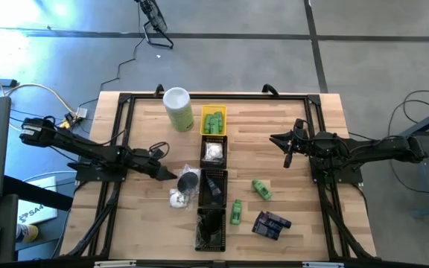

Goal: Pick & Place Travel size toiletries
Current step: Put the black hairbrush into the bottom black basket

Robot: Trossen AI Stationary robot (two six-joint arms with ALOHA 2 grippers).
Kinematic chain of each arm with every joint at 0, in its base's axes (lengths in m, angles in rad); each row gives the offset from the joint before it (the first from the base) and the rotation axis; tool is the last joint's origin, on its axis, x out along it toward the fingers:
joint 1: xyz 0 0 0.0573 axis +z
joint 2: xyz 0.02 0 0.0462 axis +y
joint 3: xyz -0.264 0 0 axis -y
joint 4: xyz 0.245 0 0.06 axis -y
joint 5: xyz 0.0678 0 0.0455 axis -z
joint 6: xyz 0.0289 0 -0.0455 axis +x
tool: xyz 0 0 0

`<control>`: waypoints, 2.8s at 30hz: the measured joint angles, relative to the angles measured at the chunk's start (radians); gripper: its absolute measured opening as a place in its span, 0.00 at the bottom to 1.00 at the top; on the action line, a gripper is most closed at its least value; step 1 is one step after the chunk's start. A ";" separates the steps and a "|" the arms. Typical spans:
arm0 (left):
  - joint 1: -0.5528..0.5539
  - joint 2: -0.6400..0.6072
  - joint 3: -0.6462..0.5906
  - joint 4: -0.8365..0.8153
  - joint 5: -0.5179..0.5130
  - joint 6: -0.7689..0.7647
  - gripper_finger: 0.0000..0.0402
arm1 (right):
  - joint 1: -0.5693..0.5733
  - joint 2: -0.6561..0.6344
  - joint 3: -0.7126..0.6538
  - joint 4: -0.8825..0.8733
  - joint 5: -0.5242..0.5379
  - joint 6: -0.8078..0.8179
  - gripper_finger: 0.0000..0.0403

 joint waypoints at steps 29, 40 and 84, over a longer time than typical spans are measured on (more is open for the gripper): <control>-0.049 0.342 0.150 0.060 -0.043 -0.007 0.73 | 0.000 0.000 0.000 0.000 0.000 0.000 0.11; -0.049 0.367 0.150 0.103 -0.034 -0.018 0.72 | 0.000 0.000 0.000 0.000 0.000 0.000 0.11; -0.049 0.366 0.149 0.224 0.079 0.009 0.01 | 0.000 0.000 0.000 0.000 0.000 0.000 0.11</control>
